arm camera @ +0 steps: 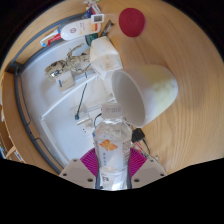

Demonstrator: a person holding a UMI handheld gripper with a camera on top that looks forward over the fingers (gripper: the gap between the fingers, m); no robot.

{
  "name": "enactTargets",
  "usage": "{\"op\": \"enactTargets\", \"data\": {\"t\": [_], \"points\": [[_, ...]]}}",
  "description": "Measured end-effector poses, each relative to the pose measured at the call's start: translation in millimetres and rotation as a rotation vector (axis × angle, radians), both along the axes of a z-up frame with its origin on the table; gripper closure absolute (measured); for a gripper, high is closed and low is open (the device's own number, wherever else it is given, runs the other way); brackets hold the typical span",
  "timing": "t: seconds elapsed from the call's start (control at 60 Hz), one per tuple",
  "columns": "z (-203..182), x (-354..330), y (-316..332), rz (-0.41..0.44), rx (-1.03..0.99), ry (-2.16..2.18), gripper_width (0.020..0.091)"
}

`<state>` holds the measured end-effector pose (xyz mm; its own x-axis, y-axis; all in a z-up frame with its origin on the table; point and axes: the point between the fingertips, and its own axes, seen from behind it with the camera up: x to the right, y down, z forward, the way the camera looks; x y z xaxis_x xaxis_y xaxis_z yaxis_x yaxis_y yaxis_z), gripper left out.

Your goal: Pour water

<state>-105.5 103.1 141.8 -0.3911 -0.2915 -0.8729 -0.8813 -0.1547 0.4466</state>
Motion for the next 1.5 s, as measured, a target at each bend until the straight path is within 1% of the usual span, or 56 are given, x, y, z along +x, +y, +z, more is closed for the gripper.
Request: {"op": "enactTargets", "data": {"t": [0.233, 0.317, 0.417, 0.45, 0.517, 0.583, 0.617, 0.633, 0.667, 0.75, 0.8, 0.817, 0.833, 0.917, 0.967, 0.983, 1.033, 1.1, 1.167, 1.317, 1.383, 1.4, 1.5], "points": [[0.6, 6.7, -1.8, 0.015, -0.023, 0.000, 0.0748], [17.5, 12.3, -3.5, 0.023, 0.018, -0.106, 0.0748], [44.5, 27.3, -7.1, 0.073, 0.088, -0.392, 0.0748], [60.6, 35.3, -8.1, 0.090, 0.118, -0.488, 0.0747], [86.1, 61.4, -9.0, 0.096, 0.172, -0.709, 0.0742], [106.6, 87.5, -13.9, 0.121, 0.212, -0.962, 0.0741], [113.8, 102.2, -16.5, 0.126, 0.221, -1.091, 0.0731], [112.0, 109.4, -15.4, 0.112, 0.236, -1.156, 0.0733], [121.9, 121.8, -20.6, 0.135, 0.221, -1.272, 0.0731], [127.3, 157.0, -23.3, 0.136, 0.212, -1.524, 0.0730], [124.7, 176.6, -24.5, 0.143, 0.199, -1.654, 0.0722], [115.5, 182.7, -21.0, 0.112, 0.208, -1.696, 0.0718], [117.8, 189.2, -23.6, 0.126, 0.189, -1.732, 0.0720], [105.0, 215.7, -22.3, 0.132, 0.159, -1.849, 0.0720], [93.2, 229.7, -20.7, 0.140, 0.136, -1.881, 0.0720], [86.1, 233.7, -19.6, 0.127, 0.135, -1.890, 0.0720], [71.0, 246.3, -15.6, 0.129, 0.108, -1.904, 0.0713], [50.0, 257.7, -12.1, 0.143, 0.074, -1.905, 0.0712], [27.7, 265.2, -7.3, 0.140, 0.058, -1.908, 0.0713], [-9.2, 271.8, -1.6, 0.171, 0.022, -1.916, 0.0714], [-20.0, 270.7, 0.0, 0.178, 0.027, -1.922, 0.0710], [-23.2, 270.6, 0.3, 0.180, 0.028, -1.922, 0.0696], [-43.8, 270.2, 0.3, 0.191, 0.024, -1.928, 0.0694]]}}
